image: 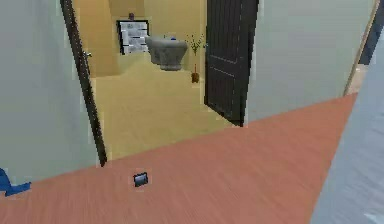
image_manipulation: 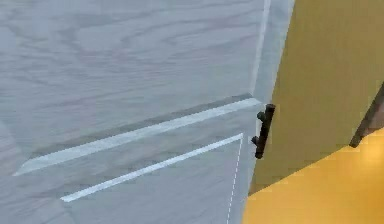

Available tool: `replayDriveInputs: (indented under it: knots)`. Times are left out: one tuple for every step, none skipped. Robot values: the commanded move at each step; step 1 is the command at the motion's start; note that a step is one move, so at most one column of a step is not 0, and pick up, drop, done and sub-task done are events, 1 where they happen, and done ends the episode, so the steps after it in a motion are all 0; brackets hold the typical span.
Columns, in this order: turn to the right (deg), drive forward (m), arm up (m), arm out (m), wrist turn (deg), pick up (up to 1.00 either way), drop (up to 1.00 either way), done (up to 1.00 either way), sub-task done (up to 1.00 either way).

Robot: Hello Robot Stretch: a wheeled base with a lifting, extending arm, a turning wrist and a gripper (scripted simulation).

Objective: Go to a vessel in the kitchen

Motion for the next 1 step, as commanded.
replayDriveInputs:
  knots:
    - [0.0, 0.45, 0.00, 0.00, 0.0, 0.00, 0.00, 0.00, 0.00]
